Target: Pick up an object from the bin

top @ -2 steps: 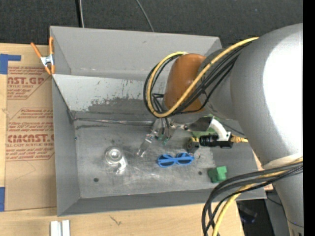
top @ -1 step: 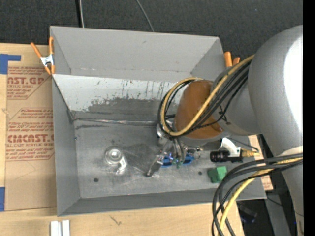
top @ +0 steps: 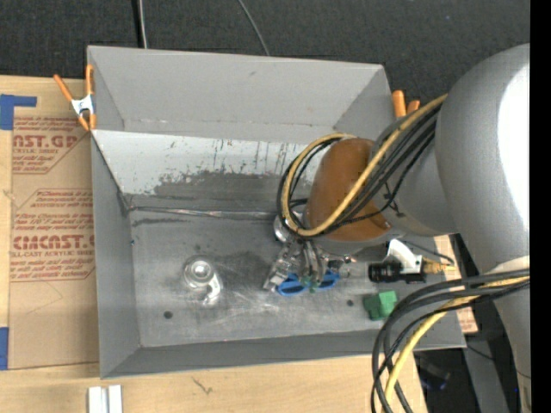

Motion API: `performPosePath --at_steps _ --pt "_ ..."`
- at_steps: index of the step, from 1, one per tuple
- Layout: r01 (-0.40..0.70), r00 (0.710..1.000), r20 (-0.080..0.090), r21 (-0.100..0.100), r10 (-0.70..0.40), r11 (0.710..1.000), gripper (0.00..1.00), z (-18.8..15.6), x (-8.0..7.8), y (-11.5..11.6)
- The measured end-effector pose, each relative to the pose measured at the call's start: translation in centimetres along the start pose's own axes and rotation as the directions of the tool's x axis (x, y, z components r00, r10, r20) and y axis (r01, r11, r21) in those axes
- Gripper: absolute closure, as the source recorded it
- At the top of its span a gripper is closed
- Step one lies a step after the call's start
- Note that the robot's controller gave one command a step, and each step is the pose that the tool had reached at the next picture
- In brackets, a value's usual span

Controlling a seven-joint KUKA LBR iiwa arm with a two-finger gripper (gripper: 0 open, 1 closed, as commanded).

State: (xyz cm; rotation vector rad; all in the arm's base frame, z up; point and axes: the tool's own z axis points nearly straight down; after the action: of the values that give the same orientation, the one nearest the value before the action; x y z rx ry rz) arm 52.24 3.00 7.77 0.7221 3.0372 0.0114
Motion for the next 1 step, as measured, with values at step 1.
performPosePath --at_steps 1 --pt "0.007 1.0 -0.008 0.007 -0.007 1.0 1.0 -14.08 -3.15 -0.77"
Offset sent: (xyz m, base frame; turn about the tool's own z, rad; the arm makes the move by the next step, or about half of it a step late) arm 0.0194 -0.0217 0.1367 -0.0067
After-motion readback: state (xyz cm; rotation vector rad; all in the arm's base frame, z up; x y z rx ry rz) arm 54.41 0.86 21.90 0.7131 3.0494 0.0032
